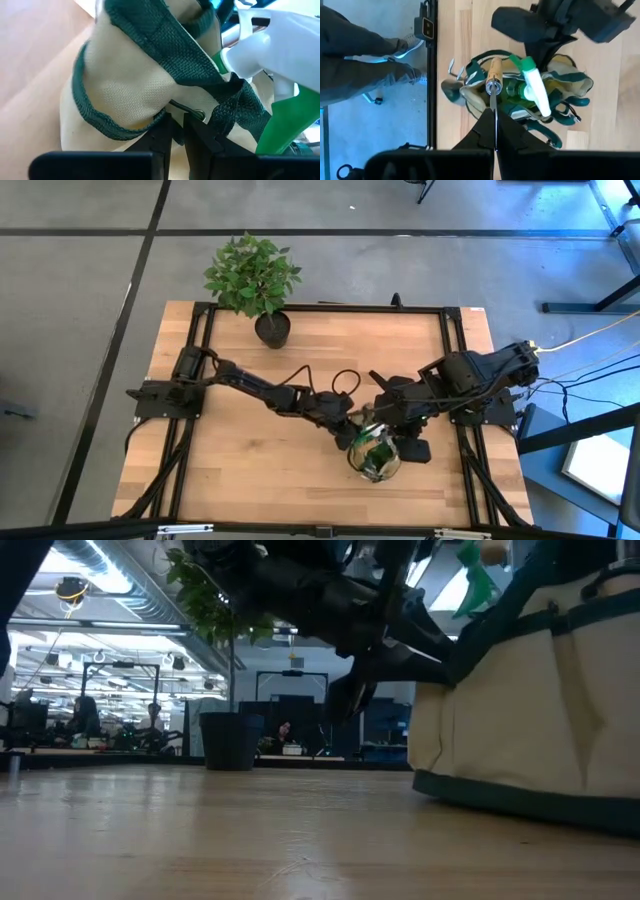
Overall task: Pick & Place Garden tools in Gardening bag
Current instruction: Put the brown trowel into the brown gardening bag
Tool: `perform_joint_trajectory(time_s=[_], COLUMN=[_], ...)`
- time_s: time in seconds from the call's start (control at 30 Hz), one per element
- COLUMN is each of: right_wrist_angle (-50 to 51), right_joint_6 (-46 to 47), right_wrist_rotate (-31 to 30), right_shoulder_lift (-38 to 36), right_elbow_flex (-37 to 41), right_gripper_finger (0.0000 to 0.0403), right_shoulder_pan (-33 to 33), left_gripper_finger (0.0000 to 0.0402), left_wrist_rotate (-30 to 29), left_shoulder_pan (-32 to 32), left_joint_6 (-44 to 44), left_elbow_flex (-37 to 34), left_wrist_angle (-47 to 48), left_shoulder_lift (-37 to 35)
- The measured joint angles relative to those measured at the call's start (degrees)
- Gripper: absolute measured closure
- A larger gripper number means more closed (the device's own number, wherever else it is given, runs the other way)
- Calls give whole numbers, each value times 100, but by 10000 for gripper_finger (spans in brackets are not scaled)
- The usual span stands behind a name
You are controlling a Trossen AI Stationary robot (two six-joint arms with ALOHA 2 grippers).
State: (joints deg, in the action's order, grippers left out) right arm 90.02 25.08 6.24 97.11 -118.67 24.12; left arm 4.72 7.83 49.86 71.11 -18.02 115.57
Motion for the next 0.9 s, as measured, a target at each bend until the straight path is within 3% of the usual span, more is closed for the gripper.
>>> perform_joint_trajectory(time_s=[0.9], right_wrist_angle=[-52], right_joint_6=[-342], right_wrist_rotate=[27], right_shoulder_lift=[382], right_elbow_flex=[180], right_gripper_finger=[403], right_shoulder_pan=[-193], left_gripper_finger=[361], left_wrist_rotate=[-45], left_shoulder_pan=[-83], left_joint_6=[-205], left_elbow_flex=[-4], left_wrist_angle=[-33], left_shoulder_lift=[-13])
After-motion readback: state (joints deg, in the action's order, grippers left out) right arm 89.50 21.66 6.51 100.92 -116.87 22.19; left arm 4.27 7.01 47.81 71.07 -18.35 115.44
